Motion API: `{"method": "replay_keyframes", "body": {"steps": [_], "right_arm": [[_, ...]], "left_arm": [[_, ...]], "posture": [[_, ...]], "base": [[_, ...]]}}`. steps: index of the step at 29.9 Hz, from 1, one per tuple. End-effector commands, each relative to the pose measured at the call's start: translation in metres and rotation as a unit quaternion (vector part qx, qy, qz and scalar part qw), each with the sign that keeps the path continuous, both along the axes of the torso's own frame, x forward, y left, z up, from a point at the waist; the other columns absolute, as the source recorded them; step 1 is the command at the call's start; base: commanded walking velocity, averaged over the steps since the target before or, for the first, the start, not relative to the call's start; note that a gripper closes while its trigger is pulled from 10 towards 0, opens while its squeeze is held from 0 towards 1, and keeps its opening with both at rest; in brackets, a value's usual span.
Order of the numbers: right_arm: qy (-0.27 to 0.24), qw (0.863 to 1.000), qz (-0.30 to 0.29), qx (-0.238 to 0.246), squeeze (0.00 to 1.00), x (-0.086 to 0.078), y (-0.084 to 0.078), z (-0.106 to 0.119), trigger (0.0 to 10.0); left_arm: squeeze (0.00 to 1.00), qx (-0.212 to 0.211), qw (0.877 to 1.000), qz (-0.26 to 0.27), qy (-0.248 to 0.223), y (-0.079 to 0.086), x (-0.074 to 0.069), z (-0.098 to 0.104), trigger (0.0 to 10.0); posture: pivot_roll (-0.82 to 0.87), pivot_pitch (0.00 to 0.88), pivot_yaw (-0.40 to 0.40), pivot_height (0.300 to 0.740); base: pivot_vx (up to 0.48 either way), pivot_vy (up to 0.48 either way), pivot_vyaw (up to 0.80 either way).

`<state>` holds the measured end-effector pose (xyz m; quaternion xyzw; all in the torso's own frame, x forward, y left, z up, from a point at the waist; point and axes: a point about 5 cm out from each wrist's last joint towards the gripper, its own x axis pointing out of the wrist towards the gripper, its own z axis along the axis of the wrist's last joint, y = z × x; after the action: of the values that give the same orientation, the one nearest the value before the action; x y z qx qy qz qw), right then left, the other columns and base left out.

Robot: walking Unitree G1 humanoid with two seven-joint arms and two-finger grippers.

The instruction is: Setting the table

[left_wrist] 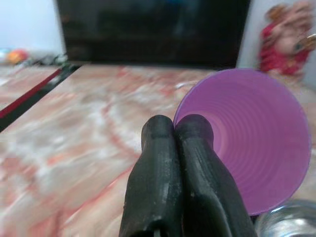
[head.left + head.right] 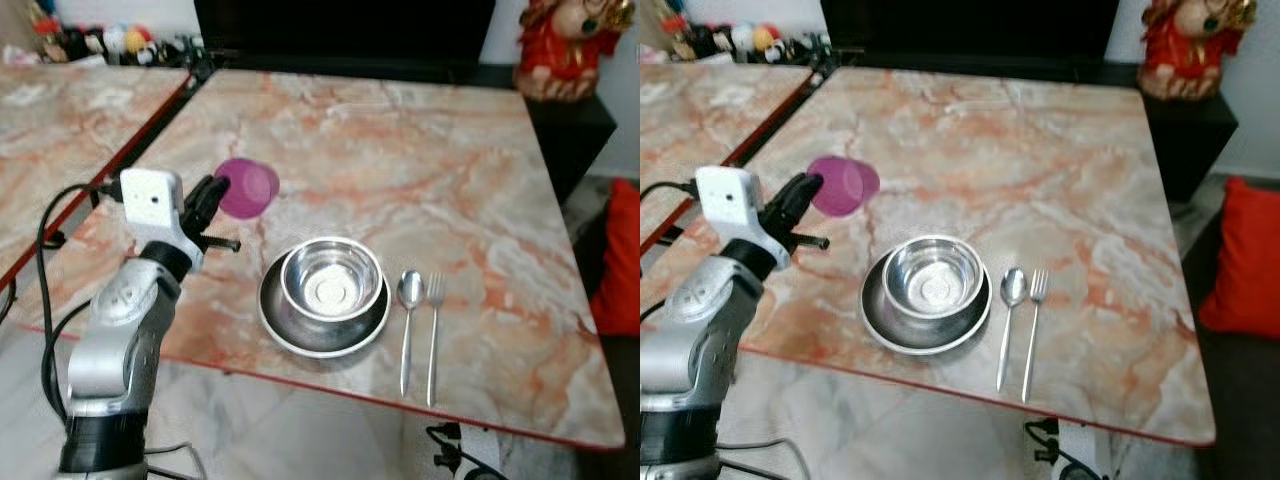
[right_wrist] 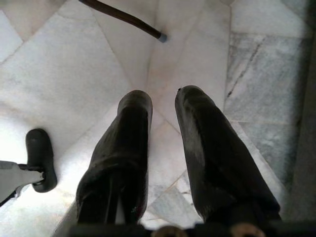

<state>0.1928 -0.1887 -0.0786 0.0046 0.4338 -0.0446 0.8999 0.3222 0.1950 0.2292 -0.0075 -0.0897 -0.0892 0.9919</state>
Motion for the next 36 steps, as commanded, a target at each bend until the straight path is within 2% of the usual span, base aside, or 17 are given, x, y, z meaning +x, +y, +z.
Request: {"method": "replay_keyframes", "body": {"steps": [1, 3, 5, 10, 12, 19, 25, 36], "right_arm": [[0.009, 1.0, -0.002, 0.009, 0.0, -0.003, 0.006, -0.003, 10.0], [0.009, 1.0, -0.002, 0.009, 0.0, -0.003, 0.006, -0.003, 10.0], [0.008, 1.0, -0.001, 0.009, 0.0, -0.003, 0.006, -0.002, 10.0], [0.007, 1.0, -0.003, 0.011, 0.0, -0.002, 0.007, -0.002, 10.0], [0.006, 1.0, 0.011, 0.004, 0.0, -0.001, 0.008, -0.002, 10.0], [0.007, 1.0, 0.006, 0.007, 0.0, -0.002, 0.008, -0.002, 10.0], [0.007, 1.0, 0.002, 0.007, 0.0, -0.004, 0.008, -0.003, 10.0], [0.011, 1.0, 0.001, 0.007, 0.0, -0.006, 0.007, -0.004, 10.0]], "left_arm": [[0.0, -0.003, 0.999, 0.012, 0.032, 0.008, 0.009, 0.0, 10.0], [0.0, 0.013, 0.998, 0.02, 0.064, 0.01, 0.018, -0.004, 10.0], [0.0, 0.011, 0.996, 0.019, 0.085, 0.01, 0.024, -0.007, 10.0], [0.0, -0.01, 0.987, -0.018, 0.158, -0.005, 0.046, -0.02, 10.0], [0.0, 0.002, 0.983, -0.008, 0.186, -0.009, 0.056, -0.026, 10.0], [0.0, -0.011, 0.978, -0.019, 0.207, -0.022, 0.072, -0.021, 10.0], [0.0, -0.001, 0.975, -0.01, 0.223, -0.027, 0.08, -0.019, 10.0], [0.0, 0.01, 0.97, -0.031, 0.241, -0.028, 0.081, -0.01, 10.0]], "posture": [[0.05, 0.105, 0.016, 0.74], [0.05, 0.106, 0.018, 0.74], [0.05, 0.105, 0.019, 0.74], [0.04, 0.11, 0.025, 0.74], [0.03, 0.116, 0.029, 0.74], [0.03, 0.121, 0.034, 0.74], [0.02, 0.125, 0.039, 0.74], [0.03, 0.123, 0.043, 0.74]], "base": [[0.0, 0.0, 0.0], [0.0, 0.0, 0.0], [0.0, 0.0, 0.0], [0.0, 0.0, 0.0], [0.0, 0.0, 0.0], [0.0, 0.0, 0.0], [0.0, 0.0, 0.0], [0.0, 0.0, 0.0]]}}
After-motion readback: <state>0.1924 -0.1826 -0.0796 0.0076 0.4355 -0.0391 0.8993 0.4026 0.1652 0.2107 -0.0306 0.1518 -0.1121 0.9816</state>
